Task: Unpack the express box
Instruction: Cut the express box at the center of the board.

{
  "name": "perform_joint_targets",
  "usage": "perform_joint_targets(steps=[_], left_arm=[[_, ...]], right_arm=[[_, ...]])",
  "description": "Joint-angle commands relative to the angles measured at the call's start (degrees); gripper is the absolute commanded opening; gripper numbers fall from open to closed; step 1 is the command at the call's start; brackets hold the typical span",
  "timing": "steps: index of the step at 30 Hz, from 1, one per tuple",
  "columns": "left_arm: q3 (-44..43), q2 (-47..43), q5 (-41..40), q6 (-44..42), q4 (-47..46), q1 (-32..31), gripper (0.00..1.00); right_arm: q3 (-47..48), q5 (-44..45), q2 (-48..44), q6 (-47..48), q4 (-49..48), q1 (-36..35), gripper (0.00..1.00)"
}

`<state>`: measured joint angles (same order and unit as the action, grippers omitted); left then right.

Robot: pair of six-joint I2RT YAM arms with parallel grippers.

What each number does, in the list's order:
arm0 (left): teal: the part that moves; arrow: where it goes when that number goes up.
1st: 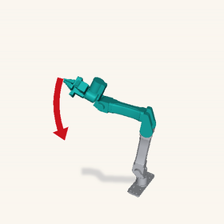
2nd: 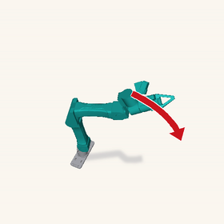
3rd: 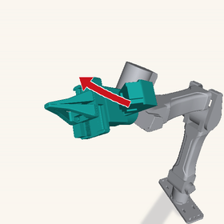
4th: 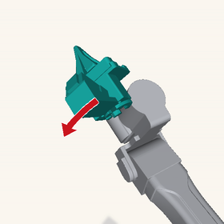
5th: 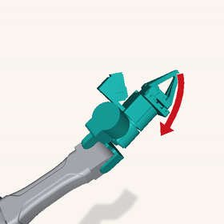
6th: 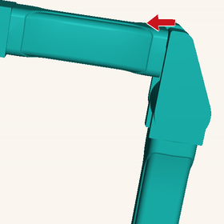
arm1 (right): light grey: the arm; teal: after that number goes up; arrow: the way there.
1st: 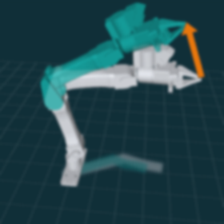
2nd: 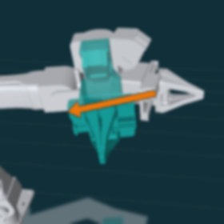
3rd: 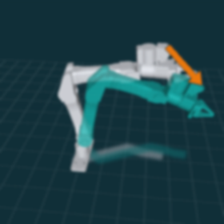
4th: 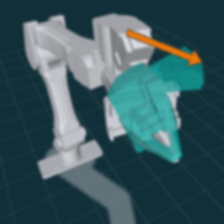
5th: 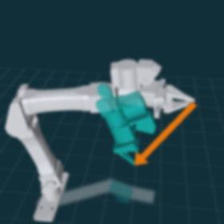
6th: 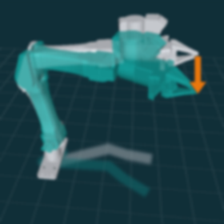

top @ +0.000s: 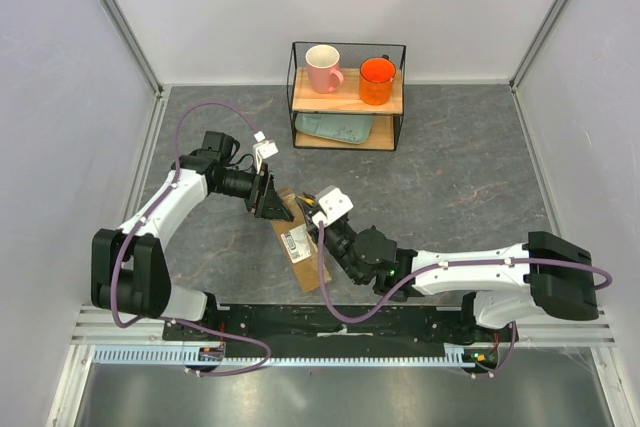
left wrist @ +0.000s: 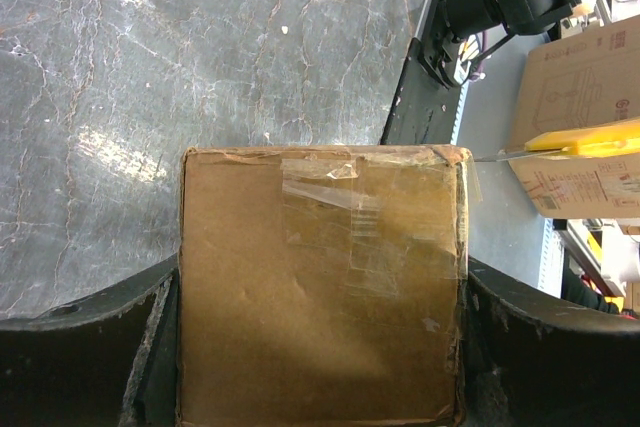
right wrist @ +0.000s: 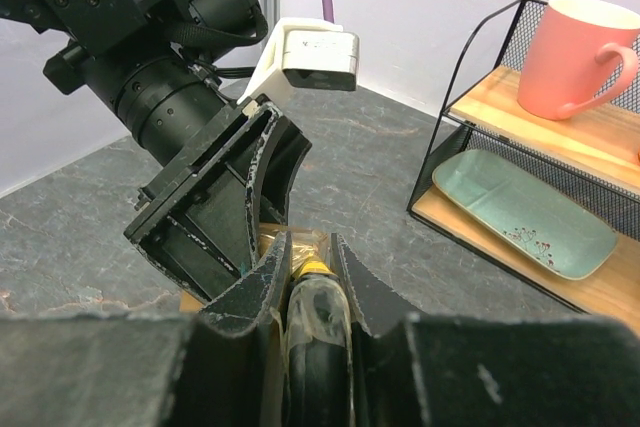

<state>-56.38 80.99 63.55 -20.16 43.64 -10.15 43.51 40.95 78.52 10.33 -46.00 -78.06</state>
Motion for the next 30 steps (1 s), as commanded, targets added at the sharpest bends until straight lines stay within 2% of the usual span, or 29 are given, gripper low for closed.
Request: perform_joint_targets(steps=[1,21,30], left_arm=[[-0.22,-2.06,-1.32,-2.07,-1.1,-0.22,0.24],[-0.05,-2.33,-0.62,-2.69,-0.48,-0.22,0.24],[0.22,-2.15,-0.44,-2.6,-0.66,-0.22,0.24]], right_arm=[[0.53,0.1,0.67,-0.22,-1.73,0.1,0.0],[0.09,-1.49,2.86,-3.64,-1.55,0.98,0.0],[-3.25,0.01,4.71,-6.28,-3.13,0.98,0.0]])
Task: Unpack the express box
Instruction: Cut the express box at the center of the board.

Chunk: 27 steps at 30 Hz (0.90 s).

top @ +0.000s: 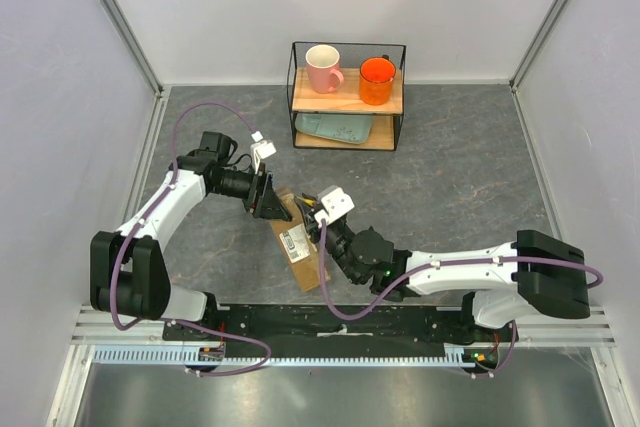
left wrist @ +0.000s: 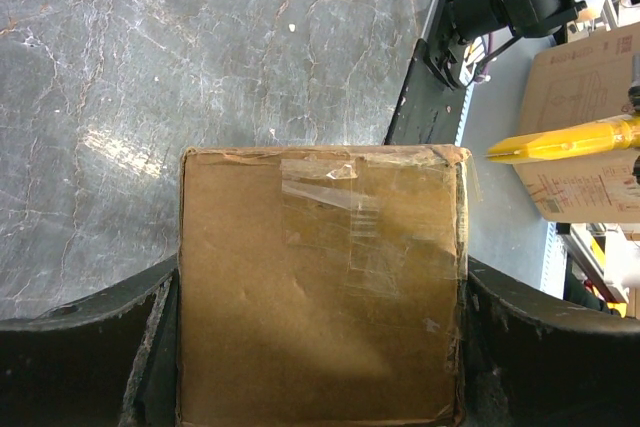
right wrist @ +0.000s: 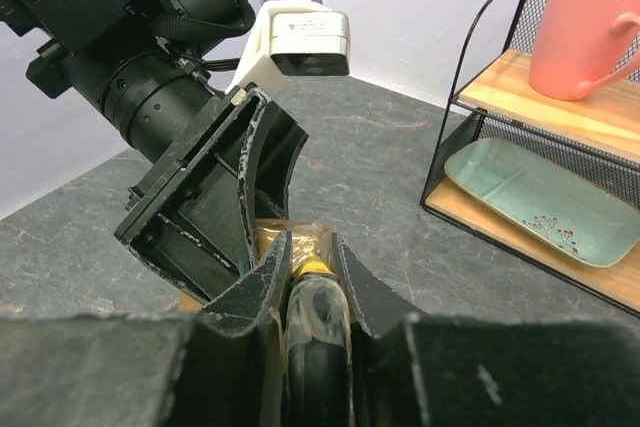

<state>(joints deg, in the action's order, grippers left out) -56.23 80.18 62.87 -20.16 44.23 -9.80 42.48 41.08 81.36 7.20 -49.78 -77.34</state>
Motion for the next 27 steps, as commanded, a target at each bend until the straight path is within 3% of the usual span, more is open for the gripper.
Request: perform_joint_targets(steps=[1,16,27], left_arm=[[-0.02,-1.26,0.23,-2.6,-1.42,-0.57,0.24],[-0.11,-1.69,-0.47,-0.67,-2.65,-0.57,0.23],[0.77,-3.36,-9.6,7.23,-9.68,-0.48,0.18]], right_arm=[[-2.66,-0.12,2.04,-3.33,0.82,0.17,0.0],[-7.94,4.17,0.29,-4.83,7.33,-3.42,0.0],[-7.85,10.07,-0.85,-4.3,12.15,-8.96,0.0]])
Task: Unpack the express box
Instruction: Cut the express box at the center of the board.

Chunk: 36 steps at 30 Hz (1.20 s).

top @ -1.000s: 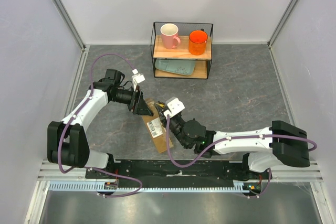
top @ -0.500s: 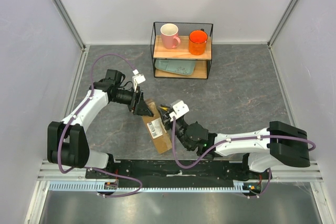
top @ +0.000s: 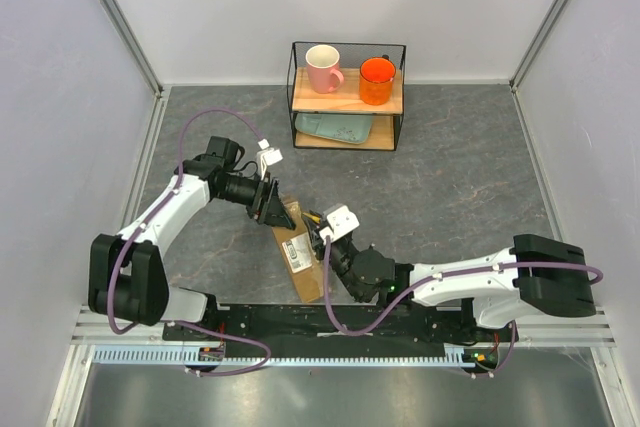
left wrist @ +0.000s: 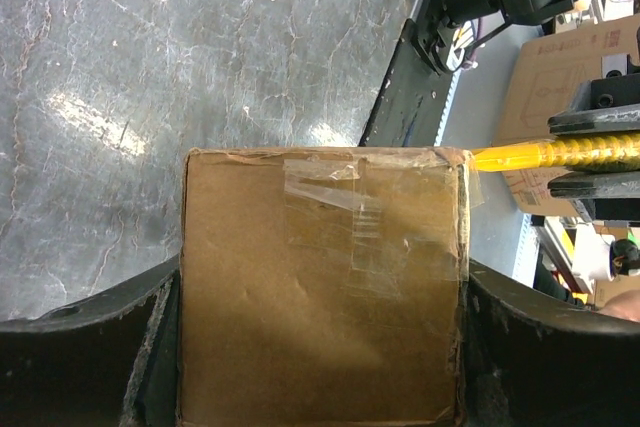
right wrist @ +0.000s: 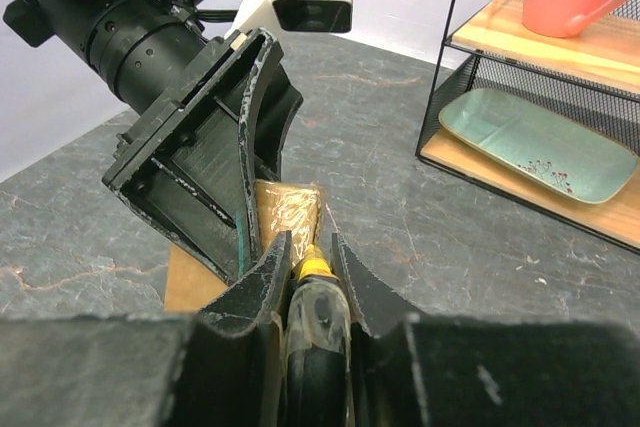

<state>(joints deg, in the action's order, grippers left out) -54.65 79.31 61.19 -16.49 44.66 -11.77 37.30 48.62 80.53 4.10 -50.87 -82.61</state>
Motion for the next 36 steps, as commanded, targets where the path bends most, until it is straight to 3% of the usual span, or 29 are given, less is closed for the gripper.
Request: perform_joint_targets(steps=[1,8,17,24,36], left_arm=[[-0.72,-3.1,-8.27,3.92,-11.08,1.49,0.18],[-0.1,-4.51,-9.25,5.68,-13.11,1.49,0.17],[1.13,-5.39,-5.04,1.99,-12.59,1.4,0.17],[0.6,-6.97,-3.62,-2.23,-9.86,-0.26,0.18],[-1.59,-11.1,-10.12,-4.08,-7.31,-7.48,0.18]], right_arm=[[-2.76,2.79,-0.29,-1.46,13.52,-3.87,0.0],[-3.64,3.32,-2.83,-3.92,16.06,-5.02,0.0],[-4.52,4.38,-6.34,-8.75,18.88,-6.86,0.0],[-1.97,4.64,-9.43,-5.16,18.53,-6.86,0.0],[2.43,4.55,-7.06,0.03,18.53,-7.92,0.0]])
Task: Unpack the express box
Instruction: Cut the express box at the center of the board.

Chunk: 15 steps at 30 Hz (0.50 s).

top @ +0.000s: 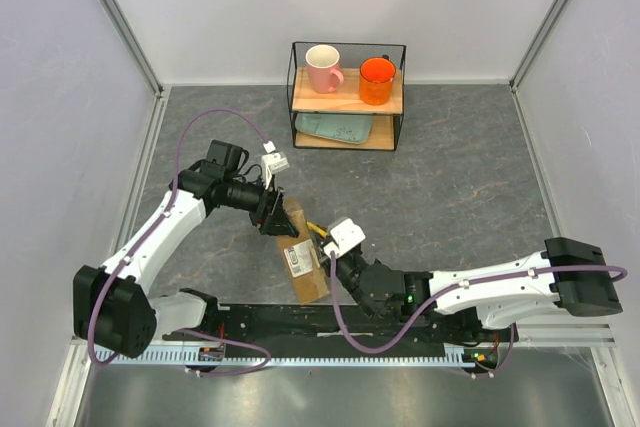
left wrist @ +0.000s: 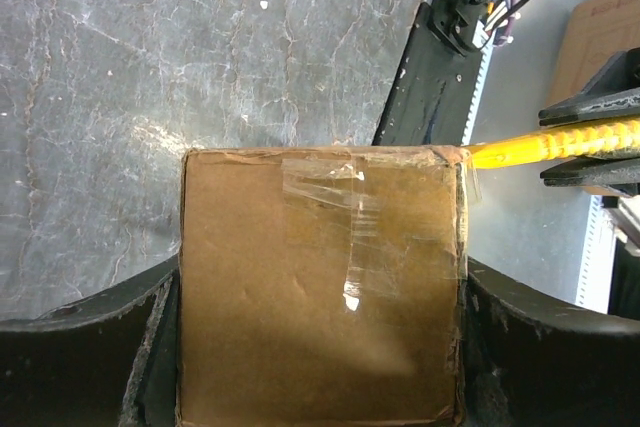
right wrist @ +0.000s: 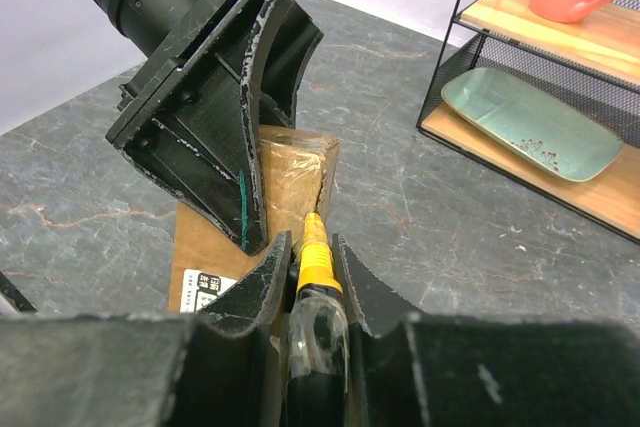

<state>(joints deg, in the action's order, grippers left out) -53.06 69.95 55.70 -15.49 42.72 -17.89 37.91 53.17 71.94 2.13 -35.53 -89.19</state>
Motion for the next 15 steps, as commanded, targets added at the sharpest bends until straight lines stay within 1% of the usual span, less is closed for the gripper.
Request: perform_joint_targets(steps=[1,3,4,6,7,9,13,15], left_arm=[[-3.28,-1.75,-4.99,-5.17,-5.19,-1.53,0.18],[-3.72,-1.92,-4.99,-5.43,-4.75,-1.62,0.18],[-3.81,-2.01,-4.9,-5.43,-4.49,-1.8,0.18],[-4.07,-2.36,-4.73,-5.61,-4.23,-1.97,0.18],[-4.16,-2.37,-4.55,-5.61,-4.14,-2.15,0.18],[-4.16,-2.54,-4.73,-5.61,-3.87,-2.5,0.18],[-4.42,-2.63,-5.08,-5.61,-3.35,-2.85,0.18],[-4.51,-2.72,-5.08,-5.78,-3.26,-3.03,0.18]], right_arm=[[2.08,0.35,2.14,2.7,2.84,-1.43,0.05],[2.69,1.23,2.94,3.23,2.57,-1.78,0.14],[2.78,2.8,3.81,3.58,1.87,-1.78,0.21],[2.87,4.22,4.78,4.55,0.99,-1.87,0.28],[2.87,5.18,5.22,4.9,-0.49,-1.87,0.34],[2.69,5.98,5.66,6.13,-2.34,-1.87,0.38],[2.34,8.44,6.98,9.64,-9.71,-1.87,0.45],[1.91,9.23,7.16,11.48,-12.1,-2.04,0.45]])
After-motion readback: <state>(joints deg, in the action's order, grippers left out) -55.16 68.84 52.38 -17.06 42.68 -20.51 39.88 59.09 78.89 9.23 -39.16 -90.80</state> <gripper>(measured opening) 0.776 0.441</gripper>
